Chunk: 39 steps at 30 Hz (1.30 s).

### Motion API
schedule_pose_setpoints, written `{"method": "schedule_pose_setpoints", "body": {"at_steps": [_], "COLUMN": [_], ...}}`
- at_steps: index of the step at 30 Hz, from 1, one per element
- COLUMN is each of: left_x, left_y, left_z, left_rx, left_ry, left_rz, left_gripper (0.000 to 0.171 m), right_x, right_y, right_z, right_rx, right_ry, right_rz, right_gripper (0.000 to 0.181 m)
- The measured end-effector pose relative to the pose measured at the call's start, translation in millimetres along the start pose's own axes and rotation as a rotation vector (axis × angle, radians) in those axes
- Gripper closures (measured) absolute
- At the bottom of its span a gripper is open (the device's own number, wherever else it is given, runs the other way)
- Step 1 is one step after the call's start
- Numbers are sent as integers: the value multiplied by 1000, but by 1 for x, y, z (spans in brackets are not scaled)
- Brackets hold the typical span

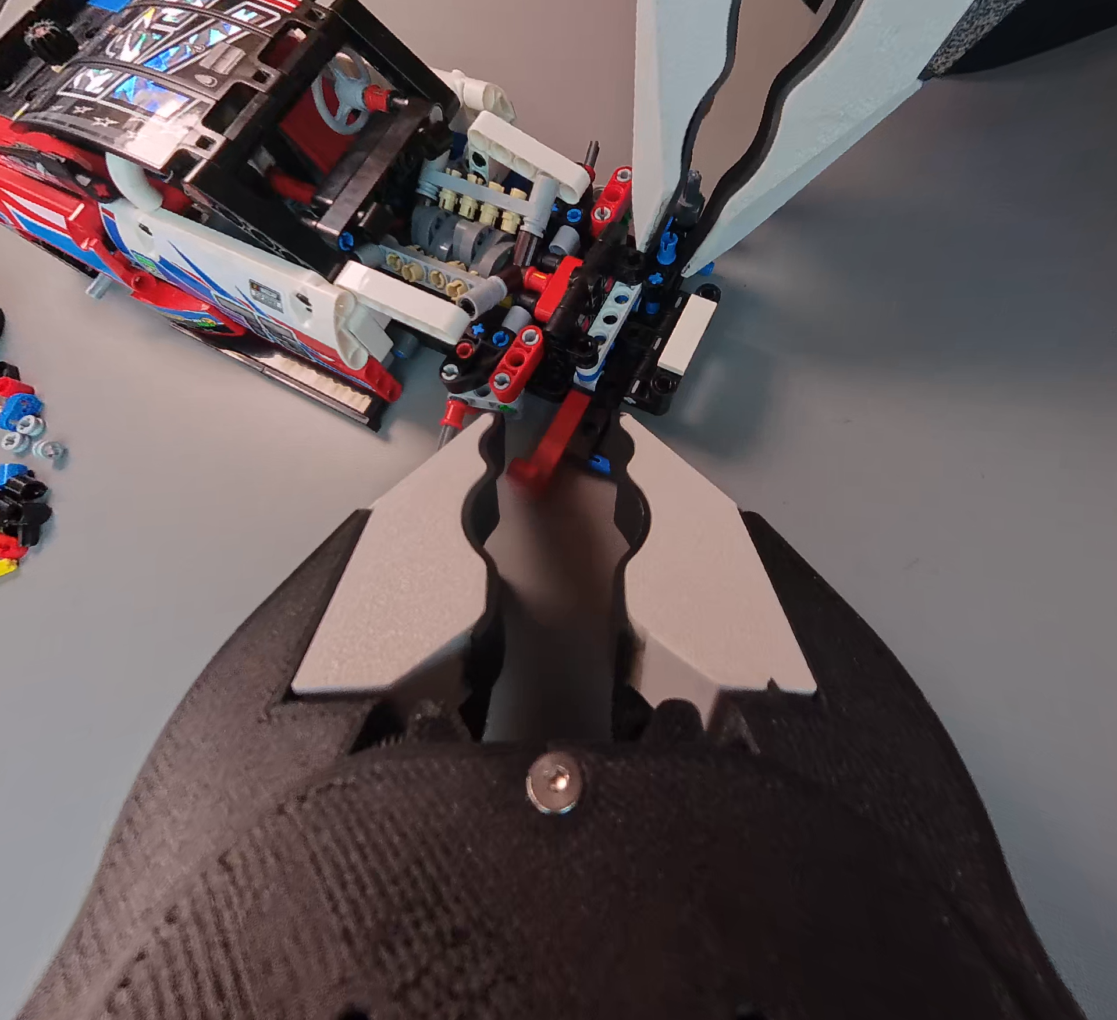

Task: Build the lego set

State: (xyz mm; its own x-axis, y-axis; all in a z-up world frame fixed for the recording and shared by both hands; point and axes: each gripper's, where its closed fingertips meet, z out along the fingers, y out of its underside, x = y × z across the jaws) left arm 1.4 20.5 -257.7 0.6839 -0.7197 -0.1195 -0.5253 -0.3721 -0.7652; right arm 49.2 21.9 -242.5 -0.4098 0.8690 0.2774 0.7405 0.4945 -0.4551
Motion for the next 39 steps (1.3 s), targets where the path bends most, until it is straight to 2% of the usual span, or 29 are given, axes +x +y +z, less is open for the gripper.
{"method": "schedule_pose_setpoints", "body": {"at_steps": [6,15,25,28,34,39], "left_x": [-4,-3,-2,-2,-1,-5], "left_y": [5,6,6,6,6,0], "left_z": [-5,-5,-6,-6,-8,-19], "left_rx": [-27,-35,-32,-30,-19,41], "left_ry": [-21,-36,-36,-37,-34,-49], "left_rz": [-14,-49,-55,-54,-52,-41], "left_gripper": [140,142,141,141,141,137], "right_x": [2,1,-1,-2,-1,-1], "right_y": [0,0,-1,-1,-2,-7], "right_z": [1,1,1,1,1,1], "right_rx": [-7,-43,1,41,42,159], "right_ry": [25,20,-16,-58,-20,47], "right_rz": [0,-106,-36,39,20,23], "right_gripper": [175,175,174,174,174,174]}}
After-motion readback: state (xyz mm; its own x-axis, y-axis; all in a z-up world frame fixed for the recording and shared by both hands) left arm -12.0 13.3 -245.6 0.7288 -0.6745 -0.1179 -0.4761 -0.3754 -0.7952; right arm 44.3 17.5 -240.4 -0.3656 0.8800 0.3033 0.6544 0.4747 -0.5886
